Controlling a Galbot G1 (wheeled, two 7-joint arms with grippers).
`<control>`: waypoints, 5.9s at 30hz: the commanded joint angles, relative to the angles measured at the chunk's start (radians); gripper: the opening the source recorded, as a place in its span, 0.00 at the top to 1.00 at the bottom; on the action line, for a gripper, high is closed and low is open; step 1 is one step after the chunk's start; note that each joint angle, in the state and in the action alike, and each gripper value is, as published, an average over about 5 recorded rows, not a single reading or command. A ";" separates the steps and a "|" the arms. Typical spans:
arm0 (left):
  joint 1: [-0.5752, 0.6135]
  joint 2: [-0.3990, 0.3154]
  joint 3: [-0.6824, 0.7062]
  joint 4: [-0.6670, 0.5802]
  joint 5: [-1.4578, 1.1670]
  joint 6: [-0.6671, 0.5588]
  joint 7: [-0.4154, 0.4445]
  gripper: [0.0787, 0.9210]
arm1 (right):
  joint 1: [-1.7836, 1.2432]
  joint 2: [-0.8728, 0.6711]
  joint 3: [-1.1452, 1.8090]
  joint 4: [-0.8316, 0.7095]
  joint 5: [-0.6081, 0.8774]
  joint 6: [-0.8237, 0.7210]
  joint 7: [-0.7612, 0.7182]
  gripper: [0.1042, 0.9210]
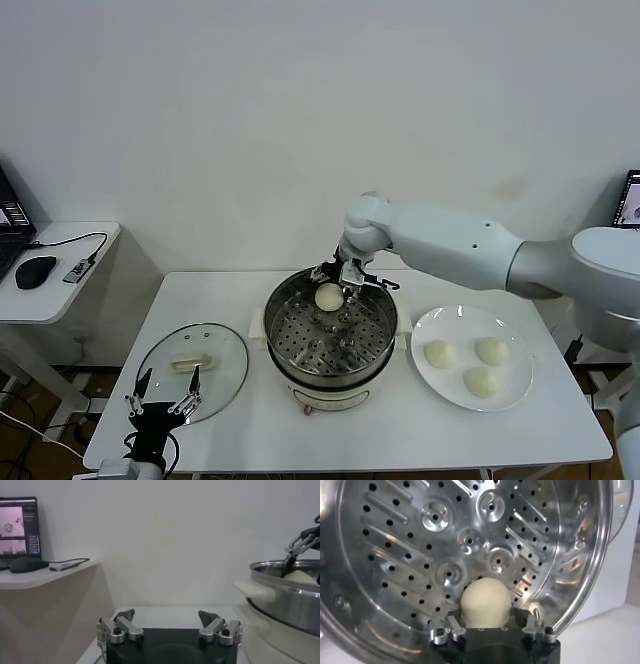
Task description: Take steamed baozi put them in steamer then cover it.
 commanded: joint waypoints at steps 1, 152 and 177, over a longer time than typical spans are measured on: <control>0.003 0.007 -0.002 -0.013 0.003 0.001 0.001 0.12 | 0.195 -0.164 -0.072 0.247 0.366 -0.335 -0.065 0.12; -0.030 0.019 0.002 -0.032 -0.022 0.002 0.030 0.12 | -0.097 0.124 0.029 0.120 0.853 -1.139 0.192 0.41; -0.027 0.037 0.008 -0.032 -0.009 -0.003 0.031 0.12 | 0.171 -0.728 -0.018 0.535 0.448 -0.828 -0.337 0.12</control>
